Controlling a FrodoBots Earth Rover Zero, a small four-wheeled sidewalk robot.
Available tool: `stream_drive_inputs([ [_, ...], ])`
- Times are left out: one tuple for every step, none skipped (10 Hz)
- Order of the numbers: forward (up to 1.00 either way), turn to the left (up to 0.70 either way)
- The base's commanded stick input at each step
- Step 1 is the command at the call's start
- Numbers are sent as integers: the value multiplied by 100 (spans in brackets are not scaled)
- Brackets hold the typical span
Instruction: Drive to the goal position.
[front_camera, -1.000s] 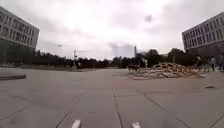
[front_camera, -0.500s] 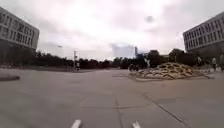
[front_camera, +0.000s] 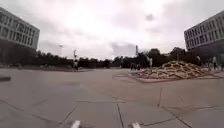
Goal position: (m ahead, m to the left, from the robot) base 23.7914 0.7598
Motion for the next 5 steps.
stream_drive_inputs([
  [100, 0],
  [100, 0],
  [100, 0],
  [100, 0],
  [100, 0],
])
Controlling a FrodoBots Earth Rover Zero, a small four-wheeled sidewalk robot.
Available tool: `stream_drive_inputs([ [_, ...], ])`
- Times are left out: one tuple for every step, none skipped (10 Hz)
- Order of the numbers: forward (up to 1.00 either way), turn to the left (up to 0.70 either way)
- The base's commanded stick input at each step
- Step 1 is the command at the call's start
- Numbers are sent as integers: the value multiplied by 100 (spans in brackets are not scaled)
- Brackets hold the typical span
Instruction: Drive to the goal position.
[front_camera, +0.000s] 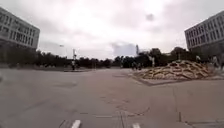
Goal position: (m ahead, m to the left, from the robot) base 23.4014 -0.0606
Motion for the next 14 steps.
stream_drive_inputs([
  [100, 0],
  [100, 0],
  [100, 0],
  [100, 0],
  [100, 0],
  [100, 0],
  [100, 0],
  [100, 0],
  [100, 0],
  [100, 0],
  [100, 0],
  [100, 0],
  [100, 0],
  [100, 0],
])
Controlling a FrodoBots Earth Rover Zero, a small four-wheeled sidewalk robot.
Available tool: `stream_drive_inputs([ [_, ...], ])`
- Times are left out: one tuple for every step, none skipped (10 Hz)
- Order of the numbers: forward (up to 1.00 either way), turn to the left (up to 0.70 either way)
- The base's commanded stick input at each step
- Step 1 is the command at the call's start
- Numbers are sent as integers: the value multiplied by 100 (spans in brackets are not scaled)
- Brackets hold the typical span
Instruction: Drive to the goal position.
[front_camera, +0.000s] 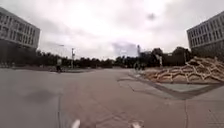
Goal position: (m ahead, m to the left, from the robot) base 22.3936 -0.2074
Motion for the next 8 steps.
stream_drive_inputs([
  [100, 0],
  [100, 0],
  [100, 0],
  [100, 0],
  [100, 0],
  [100, 0],
  [100, 0],
  [100, 0],
])
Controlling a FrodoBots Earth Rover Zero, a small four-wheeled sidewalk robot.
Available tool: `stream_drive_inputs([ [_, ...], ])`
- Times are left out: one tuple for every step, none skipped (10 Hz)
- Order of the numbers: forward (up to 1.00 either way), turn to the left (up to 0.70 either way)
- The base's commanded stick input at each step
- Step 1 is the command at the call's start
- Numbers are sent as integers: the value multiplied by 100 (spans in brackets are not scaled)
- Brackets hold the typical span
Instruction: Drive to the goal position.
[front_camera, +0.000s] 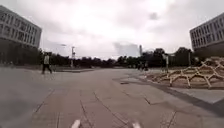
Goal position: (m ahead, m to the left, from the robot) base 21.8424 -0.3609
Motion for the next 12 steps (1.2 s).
stream_drive_inputs([
  [100, 0],
  [100, 0],
  [100, 0],
  [100, 0],
  [100, 0],
  [100, 0],
  [100, 0],
  [100, 0],
  [100, 0],
  [100, 0],
  [100, -18],
  [100, -19],
])
